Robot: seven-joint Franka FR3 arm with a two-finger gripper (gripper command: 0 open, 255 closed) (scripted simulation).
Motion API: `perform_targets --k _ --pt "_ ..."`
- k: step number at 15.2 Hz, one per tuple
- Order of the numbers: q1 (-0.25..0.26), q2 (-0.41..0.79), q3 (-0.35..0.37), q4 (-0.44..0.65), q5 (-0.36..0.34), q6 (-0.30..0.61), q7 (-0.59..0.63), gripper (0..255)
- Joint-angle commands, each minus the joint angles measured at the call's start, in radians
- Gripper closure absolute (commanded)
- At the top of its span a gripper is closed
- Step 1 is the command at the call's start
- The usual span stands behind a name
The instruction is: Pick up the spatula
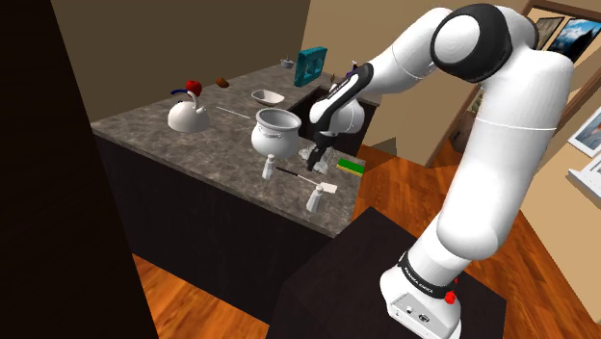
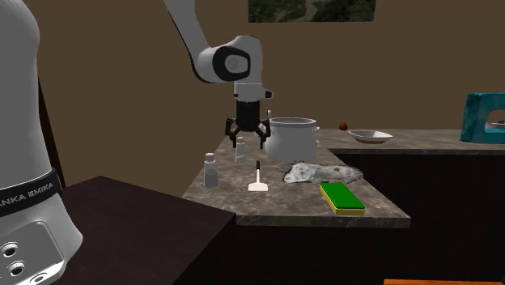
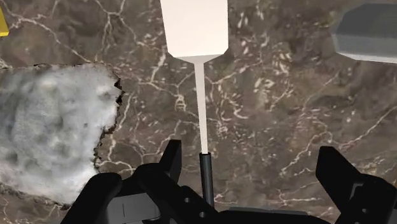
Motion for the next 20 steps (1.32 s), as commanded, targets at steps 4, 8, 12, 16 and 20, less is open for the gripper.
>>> perform_targets --k 4,8,12,16,20 --pt "-0.061 0.204 0.050 0.151 0.061 0.055 -0.120 0" --pt "-0.077 0.254 0.069 0.170 0.077 0.086 -0.138 0" --pt "-0.095 0.312 0.092 0.187 0.099 0.127 -0.157 0" --pt "-0.094 0.311 0.092 0.186 0.099 0.127 -0.156 255" --pt "-0.094 0.310 0.092 0.186 0.099 0.127 -0.156 255"
